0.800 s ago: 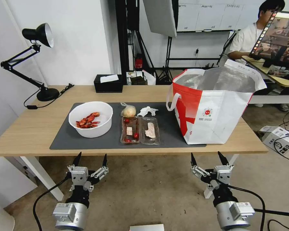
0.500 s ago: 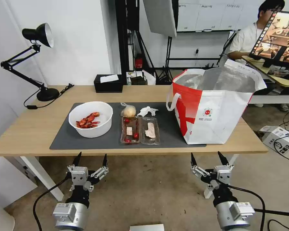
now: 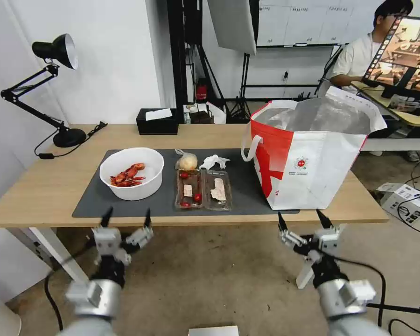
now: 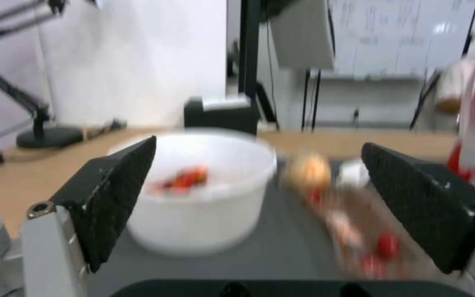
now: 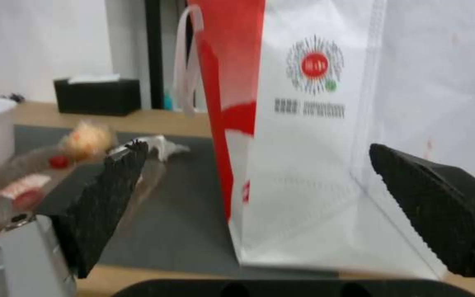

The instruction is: Pick up the trash from the table and place it into the takeout bag.

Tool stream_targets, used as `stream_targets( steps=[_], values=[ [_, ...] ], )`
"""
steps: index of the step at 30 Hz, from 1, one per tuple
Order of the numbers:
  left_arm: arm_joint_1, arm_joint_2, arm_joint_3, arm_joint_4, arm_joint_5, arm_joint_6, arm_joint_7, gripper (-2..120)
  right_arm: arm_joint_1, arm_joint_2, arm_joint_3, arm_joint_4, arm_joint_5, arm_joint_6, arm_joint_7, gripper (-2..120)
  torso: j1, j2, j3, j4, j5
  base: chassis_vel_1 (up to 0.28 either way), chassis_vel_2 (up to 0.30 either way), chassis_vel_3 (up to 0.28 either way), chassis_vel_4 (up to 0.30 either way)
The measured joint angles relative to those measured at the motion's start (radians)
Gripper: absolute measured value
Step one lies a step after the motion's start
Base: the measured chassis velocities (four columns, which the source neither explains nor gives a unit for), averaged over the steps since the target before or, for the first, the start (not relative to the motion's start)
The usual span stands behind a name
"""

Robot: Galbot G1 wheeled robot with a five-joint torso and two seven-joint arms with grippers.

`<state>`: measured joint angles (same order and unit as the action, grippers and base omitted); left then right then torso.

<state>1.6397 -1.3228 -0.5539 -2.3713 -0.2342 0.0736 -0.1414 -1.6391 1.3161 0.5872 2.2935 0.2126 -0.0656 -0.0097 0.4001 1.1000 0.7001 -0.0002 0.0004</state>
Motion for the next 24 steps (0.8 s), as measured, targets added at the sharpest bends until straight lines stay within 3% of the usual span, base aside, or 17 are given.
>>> stream_targets(
  steps=[6,8,11,24],
  values=[
    [-0.007,0.014,0.020,0.022,-0.039,0.012,0.010,100,0.107,-0.119,0.023,-0.011,0.142,-0.044,-0.007,100,0.000,0.000,0.000,0.0009,-0.0009,0.000,0.000,0.000,0.000],
    [0.001,0.013,0.022,0.028,-0.035,0.013,0.016,100,0.109,-0.118,-0.004,-0.048,0.166,-0.057,-0.008,100,0.000,0.000,0.000,0.0000,0.0009,0.000,0.000,0.000,0.000],
    [0.006,0.012,0.022,0.032,-0.033,0.013,0.020,100,0.106,-0.111,-0.011,-0.055,0.168,-0.060,-0.007,100,0.000,0.000,0.000,0.0000,-0.0006,0.000,0.000,0.000,0.000],
    [0.024,0.002,0.021,0.045,-0.024,0.008,0.024,100,0.090,-0.092,-0.018,-0.060,0.161,-0.062,-0.002,100,0.000,0.000,0.000,0.0002,-0.0004,0.000,0.000,0.000,0.000]
  ],
)
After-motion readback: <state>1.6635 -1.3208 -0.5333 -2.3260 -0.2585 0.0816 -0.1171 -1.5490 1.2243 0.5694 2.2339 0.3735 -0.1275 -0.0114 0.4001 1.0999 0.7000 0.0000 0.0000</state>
